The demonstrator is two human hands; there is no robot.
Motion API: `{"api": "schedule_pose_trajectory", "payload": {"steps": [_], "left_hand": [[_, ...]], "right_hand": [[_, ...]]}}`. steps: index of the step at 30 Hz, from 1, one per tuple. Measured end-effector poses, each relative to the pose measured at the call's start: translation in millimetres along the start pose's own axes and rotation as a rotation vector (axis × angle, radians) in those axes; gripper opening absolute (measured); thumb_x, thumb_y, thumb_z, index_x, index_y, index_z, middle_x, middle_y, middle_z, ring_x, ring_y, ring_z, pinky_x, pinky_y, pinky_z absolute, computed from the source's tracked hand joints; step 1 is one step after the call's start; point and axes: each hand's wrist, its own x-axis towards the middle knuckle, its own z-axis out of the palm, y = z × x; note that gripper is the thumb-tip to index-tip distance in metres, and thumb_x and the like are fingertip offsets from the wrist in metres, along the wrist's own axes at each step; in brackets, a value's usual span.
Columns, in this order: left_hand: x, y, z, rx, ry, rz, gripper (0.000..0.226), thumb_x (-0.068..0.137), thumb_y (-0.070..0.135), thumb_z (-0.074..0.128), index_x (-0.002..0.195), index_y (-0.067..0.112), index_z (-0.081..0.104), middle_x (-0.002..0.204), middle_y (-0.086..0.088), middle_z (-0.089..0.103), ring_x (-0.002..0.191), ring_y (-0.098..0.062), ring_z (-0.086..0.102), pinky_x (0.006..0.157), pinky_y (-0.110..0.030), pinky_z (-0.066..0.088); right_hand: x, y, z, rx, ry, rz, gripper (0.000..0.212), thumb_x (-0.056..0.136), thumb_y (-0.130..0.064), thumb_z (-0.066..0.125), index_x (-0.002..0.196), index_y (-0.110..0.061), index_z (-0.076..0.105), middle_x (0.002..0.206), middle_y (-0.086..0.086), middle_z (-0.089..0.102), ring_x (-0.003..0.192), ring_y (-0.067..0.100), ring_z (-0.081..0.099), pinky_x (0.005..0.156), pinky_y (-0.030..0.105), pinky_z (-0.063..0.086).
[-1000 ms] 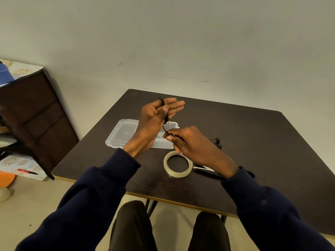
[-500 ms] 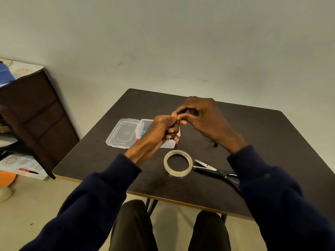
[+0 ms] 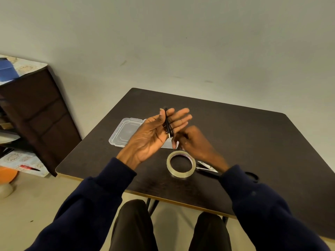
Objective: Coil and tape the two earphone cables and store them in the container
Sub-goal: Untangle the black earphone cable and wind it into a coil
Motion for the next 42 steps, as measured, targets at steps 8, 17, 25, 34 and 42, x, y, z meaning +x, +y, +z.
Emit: {"api": "schedule_pose_trajectory", "payload": {"steps": [8, 17, 25, 34, 42], "left_hand": [[10.2, -1.3, -13.8, 0.151, 0.244, 0.166, 0.048, 0.092, 0.032, 0.051, 0.123, -0.004, 0.059, 0.129, -0.021, 0.064, 0.123, -0.036, 0.061, 0.105, -0.042, 0.049], [2.4, -11.5, -10.9, 0.987, 0.464, 0.339, 0.038, 0.106, 0.026, 0.043, 0.094, 0.004, 0.071, 0.073, -0.009, 0.071, 0.069, -0.012, 0.071, 0.065, -0.019, 0.055], [1.7, -4.8, -7.7, 0.67, 0.375, 0.165, 0.028, 0.105, 0.02, 0.044, 0.089, 0.01, 0.065, 0.07, 0.004, 0.07, 0.069, -0.008, 0.067, 0.072, -0.024, 0.057], [-2.4, -17.6, -14.7, 0.928, 0.125, 0.064, 0.029, 0.107, 0.009, 0.033, 0.095, -0.003, 0.057, 0.063, 0.003, 0.052, 0.054, -0.01, 0.052, 0.067, -0.028, 0.055], [-10.9, -15.5, -0.8, 0.302, 0.022, -0.12, 0.055, 0.105, 0.049, 0.027, 0.083, 0.009, 0.057, 0.057, 0.002, 0.028, 0.047, -0.007, 0.028, 0.052, -0.024, 0.037]], "right_hand": [[-13.8, -12.1, 9.3, -0.38, -0.156, -0.125, 0.031, 0.103, -0.028, 0.054, 0.13, -0.017, 0.065, 0.115, 0.003, 0.07, 0.097, 0.013, 0.068, 0.082, 0.027, 0.056], [4.4, -43.9, -31.4, -0.598, 0.006, -0.357, 0.016, 0.092, -0.03, 0.071, 0.096, -0.017, 0.079, 0.082, 0.001, 0.073, 0.064, 0.014, 0.064, 0.06, 0.015, 0.036], [-3.1, -52.3, -32.9, -0.449, -0.066, -0.403, 0.015, 0.085, -0.02, 0.079, 0.099, -0.014, 0.079, 0.091, 0.003, 0.077, 0.074, 0.015, 0.071, 0.071, 0.016, 0.045], [10.2, -51.9, -50.0, -0.363, 0.002, -0.493, 0.011, 0.093, -0.006, 0.069, 0.103, -0.005, 0.074, 0.091, 0.004, 0.069, 0.086, 0.016, 0.061, 0.076, 0.027, 0.05], [29.8, -23.0, -52.6, -0.132, 0.206, -0.236, 0.01, 0.092, -0.017, 0.073, 0.1, -0.011, 0.077, 0.094, -0.001, 0.073, 0.089, 0.009, 0.067, 0.08, 0.028, 0.057]]}}
